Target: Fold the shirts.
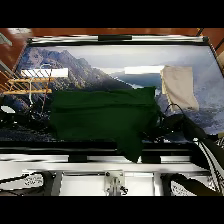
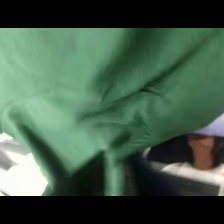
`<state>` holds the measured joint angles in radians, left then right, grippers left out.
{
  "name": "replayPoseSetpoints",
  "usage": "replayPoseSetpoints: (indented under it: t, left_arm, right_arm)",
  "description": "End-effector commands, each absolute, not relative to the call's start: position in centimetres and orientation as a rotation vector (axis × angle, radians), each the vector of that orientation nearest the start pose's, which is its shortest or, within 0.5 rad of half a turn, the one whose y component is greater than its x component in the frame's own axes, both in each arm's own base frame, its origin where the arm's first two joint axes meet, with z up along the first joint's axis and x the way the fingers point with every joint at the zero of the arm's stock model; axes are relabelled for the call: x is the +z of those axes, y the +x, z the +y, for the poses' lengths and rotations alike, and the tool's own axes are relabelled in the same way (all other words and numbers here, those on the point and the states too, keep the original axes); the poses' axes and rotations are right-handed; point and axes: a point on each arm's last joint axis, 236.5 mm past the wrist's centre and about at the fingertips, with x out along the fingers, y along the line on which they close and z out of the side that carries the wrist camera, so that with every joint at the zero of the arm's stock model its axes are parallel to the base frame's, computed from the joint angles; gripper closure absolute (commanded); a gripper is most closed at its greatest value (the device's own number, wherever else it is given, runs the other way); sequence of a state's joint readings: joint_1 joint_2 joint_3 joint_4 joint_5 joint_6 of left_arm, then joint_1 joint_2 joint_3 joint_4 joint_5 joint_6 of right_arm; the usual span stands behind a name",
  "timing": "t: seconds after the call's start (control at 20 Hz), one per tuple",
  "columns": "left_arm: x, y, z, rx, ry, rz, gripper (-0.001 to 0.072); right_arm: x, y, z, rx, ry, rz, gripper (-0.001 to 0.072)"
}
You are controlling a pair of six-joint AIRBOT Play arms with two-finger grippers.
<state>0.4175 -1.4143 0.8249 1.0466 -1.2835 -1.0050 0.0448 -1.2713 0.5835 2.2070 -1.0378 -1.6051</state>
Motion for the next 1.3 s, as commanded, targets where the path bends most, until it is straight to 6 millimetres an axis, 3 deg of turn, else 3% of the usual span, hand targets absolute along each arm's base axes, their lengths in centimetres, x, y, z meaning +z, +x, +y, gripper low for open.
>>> replayPoseSetpoints:
  t: [0.0,0.15,0.35,0.55,0.75,0.85,1.05,1.25]
  left_arm:
    - [-9.5,28.0,-0.1,-0.389,-0.485,1.539,0.0672]
    - [-6.4,31.1,-0.6,-0.495,-0.443,1.409,0.0672]
    - [-1.7,36.7,-0.2,-0.469,-0.461,1.234,0.0674]
    - [-0.2,41.7,0.8,-0.353,-0.455,1.113,0.0675]
    - [0.1,46.1,2.3,-0.275,-0.511,1.039,0.0674]
    - [0.1,47.9,2.3,-0.276,-0.548,1.016,0.0673]
    - [-3.1,49.3,1.7,-0.267,-0.564,1.045,0.0673]
    - [-6.3,49.0,0.5,-0.281,-0.584,1.114,0.0670]
  right_arm:
    - [-11.5,23.6,14.3,0.230,0.604,1.646,0.0645]
    - [-6.7,26.5,13.6,0.310,0.542,1.511,0.0645]
    - [1.2,32.5,12.2,0.323,0.539,1.256,0.0647]
    - [3.7,39.8,11.3,0.284,0.543,1.091,0.0647]
    - [3.6,46.9,10.8,0.264,0.541,1.031,0.0647]
    - [2.3,49.3,10.6,0.256,0.538,1.038,0.0646]
    - [-2.3,51.4,10.0,0.207,0.554,1.065,0.0646]
    - [-6.3,50.9,10.9,0.202,0.548,1.146,0.0622]
